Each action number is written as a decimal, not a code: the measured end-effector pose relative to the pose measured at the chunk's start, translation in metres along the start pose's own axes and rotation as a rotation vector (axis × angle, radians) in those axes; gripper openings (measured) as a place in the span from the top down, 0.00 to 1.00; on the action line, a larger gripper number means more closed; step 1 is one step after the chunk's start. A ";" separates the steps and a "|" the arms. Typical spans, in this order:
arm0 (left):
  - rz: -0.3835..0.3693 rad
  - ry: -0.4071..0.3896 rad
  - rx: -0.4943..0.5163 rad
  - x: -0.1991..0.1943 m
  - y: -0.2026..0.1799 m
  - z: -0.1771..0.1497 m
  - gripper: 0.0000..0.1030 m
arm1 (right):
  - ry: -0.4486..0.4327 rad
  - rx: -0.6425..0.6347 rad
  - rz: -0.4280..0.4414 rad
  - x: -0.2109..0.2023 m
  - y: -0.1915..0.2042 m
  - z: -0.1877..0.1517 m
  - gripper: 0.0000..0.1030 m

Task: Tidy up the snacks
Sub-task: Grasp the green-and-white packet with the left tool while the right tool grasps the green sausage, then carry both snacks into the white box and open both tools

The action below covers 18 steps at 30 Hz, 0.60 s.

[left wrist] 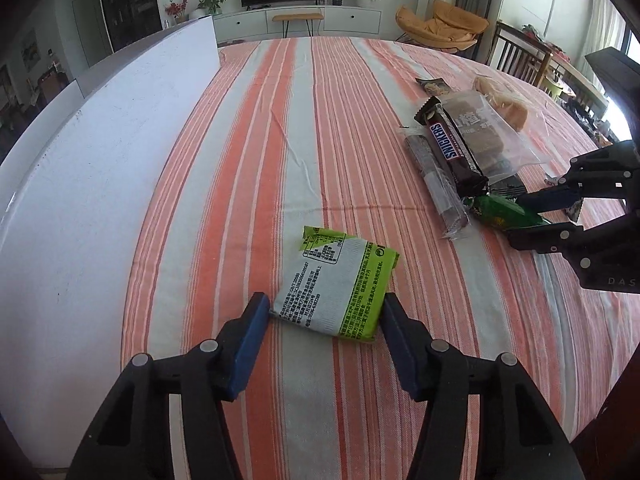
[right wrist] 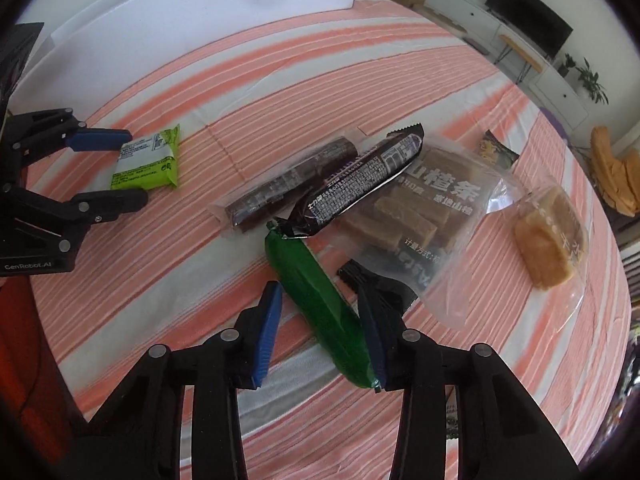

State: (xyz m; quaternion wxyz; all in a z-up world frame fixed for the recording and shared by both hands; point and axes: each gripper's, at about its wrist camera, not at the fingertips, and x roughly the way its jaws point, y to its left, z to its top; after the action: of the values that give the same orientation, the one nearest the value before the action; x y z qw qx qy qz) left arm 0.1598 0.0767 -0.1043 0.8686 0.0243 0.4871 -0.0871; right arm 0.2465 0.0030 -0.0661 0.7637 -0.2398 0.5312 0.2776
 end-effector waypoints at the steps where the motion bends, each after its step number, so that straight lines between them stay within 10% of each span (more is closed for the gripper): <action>1: -0.009 0.003 -0.010 0.000 0.001 0.000 0.46 | 0.017 0.019 0.045 -0.004 0.001 -0.003 0.72; 5: -0.014 0.006 -0.024 0.001 0.002 0.002 0.43 | 0.062 0.071 0.151 -0.018 0.011 -0.015 0.73; 8: -0.034 0.010 -0.018 0.002 -0.001 0.001 0.32 | 0.054 0.105 0.117 -0.017 0.015 -0.012 0.50; 18: -0.055 -0.011 -0.047 -0.005 0.006 0.000 0.49 | 0.100 0.236 0.132 -0.008 0.023 -0.019 0.77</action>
State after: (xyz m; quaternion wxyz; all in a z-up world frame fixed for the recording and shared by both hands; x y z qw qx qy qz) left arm 0.1580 0.0837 -0.1000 0.8689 -0.0102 0.4848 -0.0995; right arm 0.2158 0.0063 -0.0664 0.7394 -0.1264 0.6121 0.2505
